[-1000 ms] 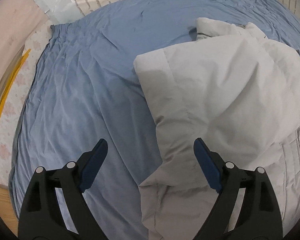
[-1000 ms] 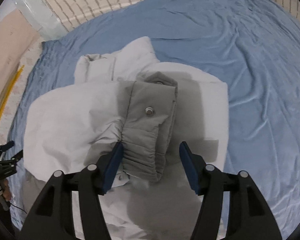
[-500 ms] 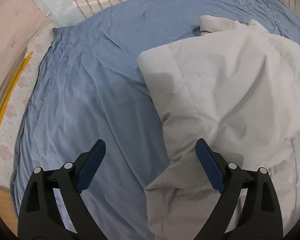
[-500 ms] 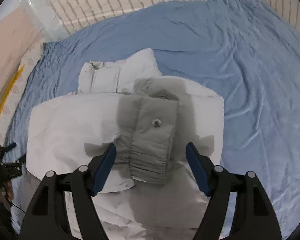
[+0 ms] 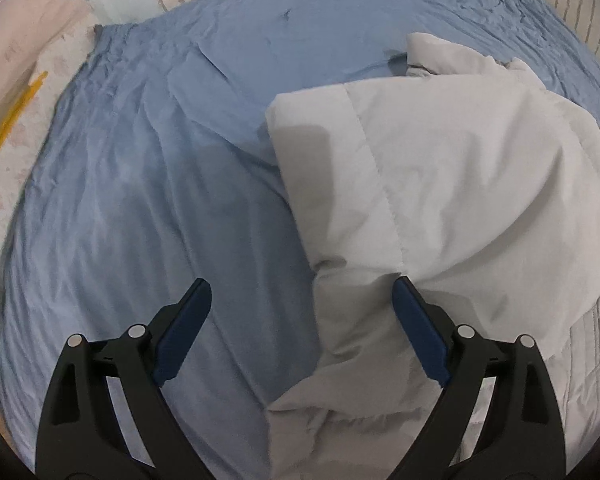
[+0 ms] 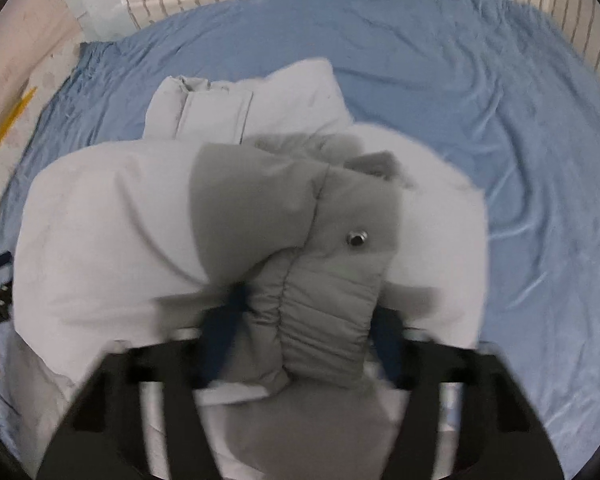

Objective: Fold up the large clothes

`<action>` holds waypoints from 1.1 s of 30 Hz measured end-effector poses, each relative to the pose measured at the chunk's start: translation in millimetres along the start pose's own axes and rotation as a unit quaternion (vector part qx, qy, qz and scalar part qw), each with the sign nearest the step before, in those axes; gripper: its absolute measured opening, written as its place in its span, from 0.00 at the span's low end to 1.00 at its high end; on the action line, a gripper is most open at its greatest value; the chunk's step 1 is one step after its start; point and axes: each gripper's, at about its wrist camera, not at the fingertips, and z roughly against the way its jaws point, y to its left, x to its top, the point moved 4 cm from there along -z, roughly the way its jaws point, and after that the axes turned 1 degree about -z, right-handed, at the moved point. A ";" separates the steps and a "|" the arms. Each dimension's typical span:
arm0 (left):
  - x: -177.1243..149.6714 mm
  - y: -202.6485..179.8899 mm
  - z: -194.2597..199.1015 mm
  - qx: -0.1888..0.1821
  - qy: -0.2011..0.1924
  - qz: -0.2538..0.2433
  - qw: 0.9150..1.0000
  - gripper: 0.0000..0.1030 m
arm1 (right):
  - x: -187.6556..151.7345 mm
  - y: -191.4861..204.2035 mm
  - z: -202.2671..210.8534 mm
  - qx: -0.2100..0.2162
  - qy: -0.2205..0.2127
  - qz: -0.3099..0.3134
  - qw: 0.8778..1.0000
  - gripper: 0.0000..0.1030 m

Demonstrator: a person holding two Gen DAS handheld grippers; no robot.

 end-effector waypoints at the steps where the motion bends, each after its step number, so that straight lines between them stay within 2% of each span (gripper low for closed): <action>1: 2.0 -0.9 6.2 0.011 -0.006 -0.008 1.000 0.88 | 1.1 2.3 10.2 -0.009 -0.011 0.014 1.000 0.24; 2: 3.2 -1.5 16.2 0.018 -0.017 -0.015 1.000 0.88 | 1.4 3.3 16.9 -0.011 -0.017 0.021 1.000 0.16; 3: 5.4 -3.4 26.1 0.023 -0.028 -0.021 0.999 0.88 | 1.8 2.9 27.2 -0.015 -0.027 0.026 0.999 0.15; 5: 9.3 -7.6 45.1 0.025 -0.048 -0.031 0.998 0.88 | 1.9 -2.8 57.7 -0.048 -0.060 0.037 0.996 0.14; 8: 15.4 -16.0 63.5 0.026 -0.064 -0.044 0.997 0.90 | -3.8 -24.3 88.7 -0.082 -0.081 0.025 0.993 0.14; 11: 18.4 -26.1 68.2 0.025 -0.066 -0.053 0.996 0.91 | -14.7 -49.9 87.9 -0.124 -0.061 0.025 0.990 0.16; 12: 18.7 -29.4 67.3 0.024 -0.063 -0.054 0.996 0.91 | -22.1 -62.8 75.1 -0.117 -0.024 0.012 0.993 0.17; 14: 19.2 -36.6 63.6 0.025 -0.056 -0.056 0.997 0.91 | -30.9 -72.7 67.6 -0.093 -0.011 -0.004 0.996 0.22; 15: 18.8 -38.9 62.7 0.023 -0.055 -0.057 0.997 0.91 | -36.3 -78.1 67.2 -0.113 -0.004 -0.004 0.994 0.25; 16: 18.4 -42.0 61.9 0.018 -0.053 -0.059 0.997 0.91 | -39.7 -81.2 69.3 -0.122 -0.003 -0.002 0.993 0.27; 18: 18.0 -46.0 60.0 0.021 -0.049 -0.064 0.997 0.91 | -43.2 -78.9 78.0 -0.104 -0.008 0.002 0.995 0.34; 20: 19.9 -49.8 57.7 0.028 -0.045 -0.068 0.996 0.90 | -39.1 -69.1 88.3 -0.106 -0.023 0.013 0.994 0.50; 21: 22.3 -50.6 57.4 0.025 -0.043 -0.065 0.997 0.89 | -32.9 -60.0 94.3 -0.107 -0.038 0.022 0.993 0.52; 24: 32.1 -54.8 55.9 -0.015 -0.030 -0.041 0.999 0.82 | -13.4 -36.9 99.6 -0.087 -0.062 0.028 0.994 0.55; 25: 34.3 -56.8 53.7 -0.021 -0.025 -0.034 0.999 0.76 | -5.3 -27.6 95.0 -0.073 -0.064 0.023 0.995 0.55; 26: 36.9 -61.8 47.6 -0.021 -0.015 -0.030 0.999 0.65 | 0.4 -21.3 90.3 -0.057 -0.063 0.017 0.996 0.55; 27: 36.8 -64.8 43.0 -0.018 -0.008 -0.031 0.999 0.57 | 5.2 -15.9 84.4 -0.044 -0.062 0.013 0.997 0.54; 28: 36.1 -66.7 37.1 -0.013 0.001 -0.033 0.999 0.44 | 10.5 -8.1 73.5 -0.031 -0.052 0.008 0.998 0.49; 29: 35.7 -70.2 27.2 -0.011 0.014 -0.034 0.999 0.36 | 12.6 -2.1 64.0 -0.027 -0.044 0.008 0.999 0.31; 31: 33.6 -74.4 13.1 -0.015 0.033 -0.031 0.999 0.30 | 15.6 8.5 39.2 -0.025 -0.019 0.018 0.999 0.16; 33: 31.3 -76.9 -2.1 -0.015 0.049 -0.032 0.998 0.31 | 14.3 12.5 22.7 -0.022 0.000 0.024 0.999 0.16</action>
